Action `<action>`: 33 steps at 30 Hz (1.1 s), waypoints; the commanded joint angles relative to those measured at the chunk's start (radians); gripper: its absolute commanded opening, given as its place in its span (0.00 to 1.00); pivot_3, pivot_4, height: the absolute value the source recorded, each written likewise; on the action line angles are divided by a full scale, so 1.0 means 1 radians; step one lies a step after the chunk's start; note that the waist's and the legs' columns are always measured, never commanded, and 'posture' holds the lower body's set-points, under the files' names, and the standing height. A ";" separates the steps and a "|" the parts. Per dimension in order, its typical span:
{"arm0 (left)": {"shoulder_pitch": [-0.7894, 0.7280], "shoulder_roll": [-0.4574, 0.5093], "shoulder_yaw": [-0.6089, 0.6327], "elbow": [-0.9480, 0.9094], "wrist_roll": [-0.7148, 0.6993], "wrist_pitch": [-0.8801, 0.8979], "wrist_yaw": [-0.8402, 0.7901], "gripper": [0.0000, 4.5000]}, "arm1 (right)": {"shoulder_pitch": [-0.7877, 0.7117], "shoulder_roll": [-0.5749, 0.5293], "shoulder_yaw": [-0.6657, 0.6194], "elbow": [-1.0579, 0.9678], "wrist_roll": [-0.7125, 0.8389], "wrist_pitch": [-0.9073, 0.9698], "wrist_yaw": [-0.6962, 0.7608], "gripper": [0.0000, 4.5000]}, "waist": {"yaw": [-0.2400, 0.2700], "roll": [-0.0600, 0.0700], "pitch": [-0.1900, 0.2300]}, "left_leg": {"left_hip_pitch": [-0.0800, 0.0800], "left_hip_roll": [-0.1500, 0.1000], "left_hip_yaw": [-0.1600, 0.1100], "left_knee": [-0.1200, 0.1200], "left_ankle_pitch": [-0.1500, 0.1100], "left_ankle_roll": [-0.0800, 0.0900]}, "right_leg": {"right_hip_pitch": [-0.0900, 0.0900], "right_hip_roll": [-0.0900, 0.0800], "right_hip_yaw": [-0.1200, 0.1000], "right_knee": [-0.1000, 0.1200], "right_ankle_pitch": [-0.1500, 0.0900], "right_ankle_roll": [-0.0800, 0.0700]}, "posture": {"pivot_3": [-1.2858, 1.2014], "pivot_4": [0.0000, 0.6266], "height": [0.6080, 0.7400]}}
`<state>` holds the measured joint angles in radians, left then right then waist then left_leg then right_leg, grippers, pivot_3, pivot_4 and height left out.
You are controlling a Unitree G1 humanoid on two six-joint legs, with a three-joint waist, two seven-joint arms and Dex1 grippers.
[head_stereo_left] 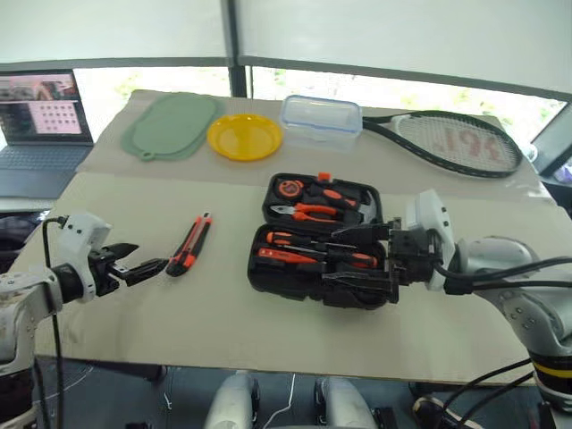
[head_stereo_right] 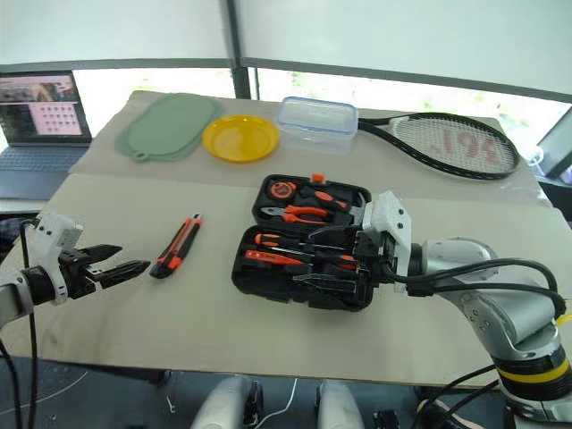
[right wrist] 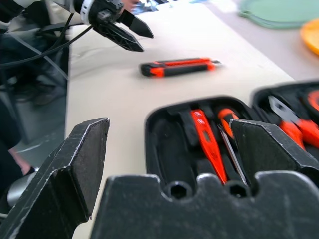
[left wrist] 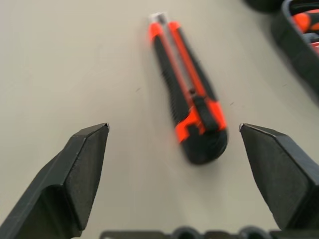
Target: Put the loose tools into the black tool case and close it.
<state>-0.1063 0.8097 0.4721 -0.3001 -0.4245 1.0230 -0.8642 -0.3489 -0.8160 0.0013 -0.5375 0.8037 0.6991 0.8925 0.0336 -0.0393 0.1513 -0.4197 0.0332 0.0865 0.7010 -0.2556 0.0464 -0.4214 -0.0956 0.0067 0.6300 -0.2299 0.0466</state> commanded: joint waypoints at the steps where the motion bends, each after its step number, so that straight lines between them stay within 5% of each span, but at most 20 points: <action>1: -0.112 -0.019 -0.055 -0.059 -0.046 0.076 0.085 0.99 | -0.025 0.006 -0.003 0.003 -0.014 -0.019 0.022 1.00 | 0.007 0.000 0.000 | 0.000 0.000 0.000 0.000 0.000 0.000 | 0.000 0.000 0.000 0.000 0.001 0.000 | 0.52 0.24 0.99; 7: -0.307 -0.062 -0.237 0.060 -0.004 0.257 0.244 0.99 | -0.006 0.014 -0.036 -0.024 0.010 0.008 0.000 1.00 | -0.006 -0.001 -0.001 | 0.000 -0.001 0.001 -0.002 0.001 -0.002 | 0.001 0.003 0.003 0.001 0.002 -0.001 | 0.52 0.24 0.99; 16: -0.414 -0.060 -0.483 0.266 0.087 0.150 0.249 0.99 | 0.038 0.015 -0.063 -0.072 0.034 0.035 -0.049 1.00 | -0.020 0.000 -0.001 | 0.001 -0.001 0.002 -0.005 0.002 -0.003 | 0.001 0.004 0.004 0.002 0.002 -0.002 | 0.52 0.24 0.99; 19: -0.423 -0.054 -0.482 0.281 0.084 0.126 0.233 0.83 | 0.044 0.014 -0.068 -0.077 0.037 0.039 -0.058 1.00 | -0.018 0.000 -0.001 | 0.003 -0.001 0.002 -0.005 0.002 -0.003 | 0.002 0.003 0.004 0.002 0.002 -0.002 | 0.52 0.24 0.99; 25: -0.452 -0.046 -0.417 0.262 0.042 0.061 0.176 0.37 | 0.071 -0.003 -0.085 -0.087 0.040 0.033 -0.065 1.00 | -0.019 0.000 -0.001 | 0.002 0.000 0.002 -0.005 0.002 -0.002 | 0.001 0.003 0.005 0.002 0.002 -0.002 | 0.52 0.24 0.99; 29: -0.512 -0.013 -0.419 0.128 -0.058 -0.096 -0.041 0.35 | 0.098 -0.016 -0.106 -0.103 0.049 0.037 -0.065 1.00 | -0.018 -0.002 0.000 | -0.002 0.000 0.002 -0.004 0.002 -0.002 | -0.001 0.003 0.003 0.001 0.002 -0.002 | 0.52 0.24 0.99; 33: -0.593 0.023 -0.576 0.066 -0.048 -0.249 -0.276 0.35 | 0.123 -0.027 -0.122 -0.115 0.055 0.040 -0.071 1.00 | -0.017 -0.001 0.000 | -0.003 0.000 0.002 -0.004 0.002 -0.002 | -0.002 0.003 0.003 0.000 0.002 -0.002 | 0.52 0.24 0.99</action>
<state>-0.6685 0.8246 -0.0284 -0.2019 -0.4835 0.8587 -1.0378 -0.2298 -0.8332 -0.0758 -0.6216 0.8409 0.7323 0.8261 0.0164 -0.0407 0.1510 -0.4222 0.0324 0.0884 0.6974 -0.2536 0.0445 -0.4220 -0.0925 0.0099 0.6297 -0.2283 0.0444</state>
